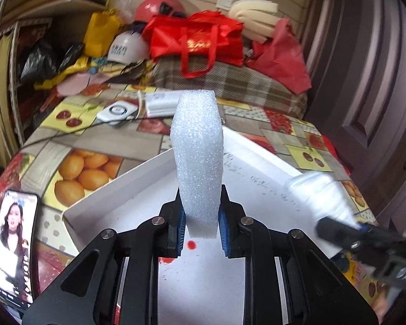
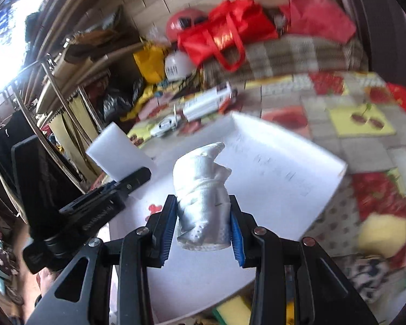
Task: Organize soft objects
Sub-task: 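Carry the foam block and towel roll into the white box and release both, then grasp the red felt apple with the left gripper while the right grasps the white foam sheet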
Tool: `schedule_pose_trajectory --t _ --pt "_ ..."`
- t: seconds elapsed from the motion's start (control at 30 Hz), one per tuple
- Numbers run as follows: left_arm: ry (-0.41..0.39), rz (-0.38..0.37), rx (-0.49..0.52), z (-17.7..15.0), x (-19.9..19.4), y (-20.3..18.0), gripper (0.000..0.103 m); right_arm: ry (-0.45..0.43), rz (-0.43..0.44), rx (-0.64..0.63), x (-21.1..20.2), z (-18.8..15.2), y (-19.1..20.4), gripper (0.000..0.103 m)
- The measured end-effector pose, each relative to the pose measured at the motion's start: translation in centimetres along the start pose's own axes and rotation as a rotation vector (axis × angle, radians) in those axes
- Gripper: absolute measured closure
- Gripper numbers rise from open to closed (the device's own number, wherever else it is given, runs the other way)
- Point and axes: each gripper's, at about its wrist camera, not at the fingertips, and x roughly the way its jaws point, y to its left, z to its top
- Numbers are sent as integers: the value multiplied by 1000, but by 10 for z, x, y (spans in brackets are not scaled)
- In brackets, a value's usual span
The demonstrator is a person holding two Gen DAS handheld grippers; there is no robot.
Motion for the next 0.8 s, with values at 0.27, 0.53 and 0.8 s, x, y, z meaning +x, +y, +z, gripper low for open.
schedule_pose_trajectory --t 0.27,0.53,0.8 --pt "13 4 -85 -3 6 15 12 18 6 54 12 -6 -3 17" --pt "-138 6 -107 2 -19 21 0 -123 9 56 -22 -7 -5 10" --pt "-197 -127 -94 6 -33 13 1 -493 64 52 -119 -9 -25 0"
